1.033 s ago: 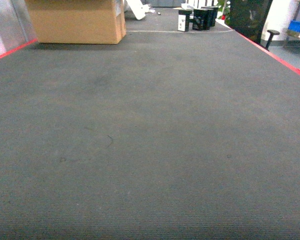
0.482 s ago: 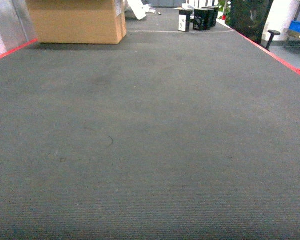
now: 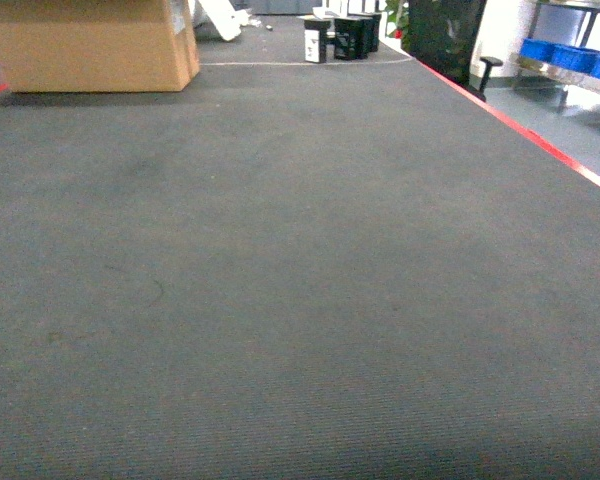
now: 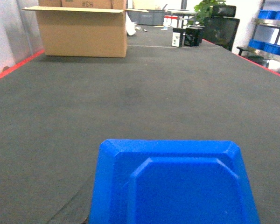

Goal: Sort blue parts and orange caps into right shelf containers

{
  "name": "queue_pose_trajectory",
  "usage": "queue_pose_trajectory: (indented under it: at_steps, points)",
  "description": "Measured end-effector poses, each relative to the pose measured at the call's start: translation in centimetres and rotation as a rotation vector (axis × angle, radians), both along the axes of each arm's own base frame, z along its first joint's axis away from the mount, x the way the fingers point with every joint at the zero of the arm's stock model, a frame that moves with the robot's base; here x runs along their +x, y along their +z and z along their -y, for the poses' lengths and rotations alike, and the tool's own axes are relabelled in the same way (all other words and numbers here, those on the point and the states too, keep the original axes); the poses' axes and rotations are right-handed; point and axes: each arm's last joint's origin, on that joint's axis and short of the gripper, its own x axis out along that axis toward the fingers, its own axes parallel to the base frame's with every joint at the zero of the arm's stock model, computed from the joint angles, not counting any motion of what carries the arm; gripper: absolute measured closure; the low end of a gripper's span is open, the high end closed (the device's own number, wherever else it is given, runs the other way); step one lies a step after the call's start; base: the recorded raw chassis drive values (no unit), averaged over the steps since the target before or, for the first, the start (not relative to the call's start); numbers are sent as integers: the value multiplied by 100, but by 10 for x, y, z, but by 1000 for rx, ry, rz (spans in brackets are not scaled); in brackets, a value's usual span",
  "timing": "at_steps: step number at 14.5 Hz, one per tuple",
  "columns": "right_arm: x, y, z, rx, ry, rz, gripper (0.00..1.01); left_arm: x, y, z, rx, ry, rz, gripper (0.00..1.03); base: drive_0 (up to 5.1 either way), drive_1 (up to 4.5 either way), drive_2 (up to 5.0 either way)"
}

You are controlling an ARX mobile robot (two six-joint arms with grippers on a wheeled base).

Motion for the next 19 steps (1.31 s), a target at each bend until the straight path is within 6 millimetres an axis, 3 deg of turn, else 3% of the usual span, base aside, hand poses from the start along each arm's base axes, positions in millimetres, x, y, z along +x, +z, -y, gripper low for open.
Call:
queue_pose_trajectory:
  at_steps: [19]
  points:
    - [0, 0, 0, 0, 0, 0, 58, 0, 0, 0, 0, -1, 0, 62, -161, -161, -161]
